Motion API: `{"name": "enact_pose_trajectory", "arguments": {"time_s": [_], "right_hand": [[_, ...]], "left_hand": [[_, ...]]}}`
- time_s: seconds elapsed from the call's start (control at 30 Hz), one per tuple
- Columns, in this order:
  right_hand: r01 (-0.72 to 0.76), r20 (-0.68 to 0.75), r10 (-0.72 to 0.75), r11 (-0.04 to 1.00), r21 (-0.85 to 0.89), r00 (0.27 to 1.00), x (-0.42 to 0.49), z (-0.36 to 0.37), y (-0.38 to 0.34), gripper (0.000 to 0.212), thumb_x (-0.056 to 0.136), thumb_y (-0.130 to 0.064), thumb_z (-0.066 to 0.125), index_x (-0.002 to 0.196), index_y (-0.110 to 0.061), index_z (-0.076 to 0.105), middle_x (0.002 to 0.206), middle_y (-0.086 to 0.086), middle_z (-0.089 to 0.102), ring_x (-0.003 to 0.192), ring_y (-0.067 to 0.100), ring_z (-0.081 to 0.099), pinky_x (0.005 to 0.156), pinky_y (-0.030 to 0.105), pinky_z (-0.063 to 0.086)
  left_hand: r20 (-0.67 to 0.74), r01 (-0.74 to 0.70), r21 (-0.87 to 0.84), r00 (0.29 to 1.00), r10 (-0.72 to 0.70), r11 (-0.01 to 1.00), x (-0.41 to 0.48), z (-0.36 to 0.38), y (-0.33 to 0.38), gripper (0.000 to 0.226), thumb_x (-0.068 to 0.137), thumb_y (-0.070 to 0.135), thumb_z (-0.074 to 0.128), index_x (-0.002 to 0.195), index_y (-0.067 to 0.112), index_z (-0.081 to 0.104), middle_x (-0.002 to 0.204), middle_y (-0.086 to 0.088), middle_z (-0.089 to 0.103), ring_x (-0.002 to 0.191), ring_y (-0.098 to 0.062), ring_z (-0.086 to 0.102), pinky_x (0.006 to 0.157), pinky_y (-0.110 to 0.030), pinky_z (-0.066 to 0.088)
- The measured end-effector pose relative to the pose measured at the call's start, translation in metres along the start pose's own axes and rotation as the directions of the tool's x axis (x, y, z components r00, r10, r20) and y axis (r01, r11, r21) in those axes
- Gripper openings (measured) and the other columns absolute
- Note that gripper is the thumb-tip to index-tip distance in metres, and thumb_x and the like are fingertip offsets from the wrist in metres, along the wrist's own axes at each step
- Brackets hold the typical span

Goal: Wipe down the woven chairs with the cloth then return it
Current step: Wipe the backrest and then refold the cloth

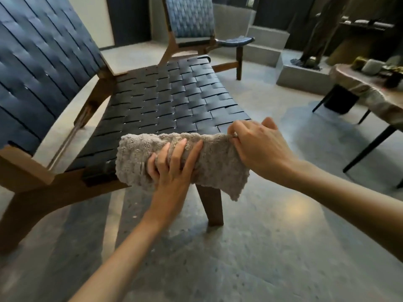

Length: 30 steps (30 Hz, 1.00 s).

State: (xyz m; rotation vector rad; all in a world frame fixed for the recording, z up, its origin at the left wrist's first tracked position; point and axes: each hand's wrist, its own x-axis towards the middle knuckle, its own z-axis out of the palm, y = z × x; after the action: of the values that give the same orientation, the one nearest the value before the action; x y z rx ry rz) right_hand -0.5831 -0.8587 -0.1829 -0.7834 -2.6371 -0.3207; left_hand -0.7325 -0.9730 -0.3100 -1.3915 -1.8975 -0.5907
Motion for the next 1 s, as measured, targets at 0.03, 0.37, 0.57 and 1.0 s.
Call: {"name": "enact_pose_trajectory", "arguments": {"time_s": [0.03,0.37,0.57,1.0], "right_hand": [[-0.020,-0.023,0.020,1.000,-0.004,1.000,-0.004,-0.001,0.007,0.013,0.098,-0.018,0.043,0.097,-0.020,0.055,0.091,-0.001,0.063,0.084,0.023,0.058,0.074,0.029,0.015],[-0.398,-0.031,0.428,0.864,0.309,0.903,-0.024,0.010,0.079,0.019,0.096,-0.022,0.049,0.110,-0.015,0.060,0.071,-0.004,0.057,0.070,0.023,0.056,0.061,0.030,0.035],[-0.427,-0.067,0.566,0.689,0.586,0.821,-0.028,0.028,0.073,0.016,0.096,-0.015,0.052,0.108,-0.014,0.062,0.062,-0.007,0.056,0.056,0.004,0.057,0.053,0.010,0.042],[-0.082,-0.383,0.393,0.779,0.622,0.836,-0.045,0.058,0.042,0.048,0.090,-0.013,0.065,0.136,-0.014,0.052,0.129,0.014,0.050,0.115,0.020,0.045,0.095,0.014,0.038]], "left_hand": [[0.013,0.009,-0.022,1.000,-0.008,1.000,0.006,0.000,0.009,0.088,0.084,0.013,0.070,0.150,0.029,0.014,0.143,-0.007,0.019,0.129,-0.032,0.024,0.106,-0.054,0.029],[-0.030,0.012,0.028,0.999,-0.011,1.000,0.054,0.016,0.098,0.090,0.074,0.001,0.063,0.149,0.030,0.022,0.140,-0.004,0.021,0.122,-0.031,0.027,0.100,-0.050,0.035],[-0.040,-0.030,0.150,0.999,0.037,0.988,0.063,0.017,0.104,0.086,0.081,0.019,0.067,0.148,0.029,0.013,0.142,0.000,0.019,0.121,-0.029,0.026,0.098,-0.046,0.029],[-0.066,-0.070,0.192,0.994,0.084,0.979,0.053,0.005,0.082,0.076,0.081,0.029,0.073,0.147,0.027,0.034,0.139,0.001,0.050,0.114,-0.022,0.034,0.084,-0.032,0.028]]}}
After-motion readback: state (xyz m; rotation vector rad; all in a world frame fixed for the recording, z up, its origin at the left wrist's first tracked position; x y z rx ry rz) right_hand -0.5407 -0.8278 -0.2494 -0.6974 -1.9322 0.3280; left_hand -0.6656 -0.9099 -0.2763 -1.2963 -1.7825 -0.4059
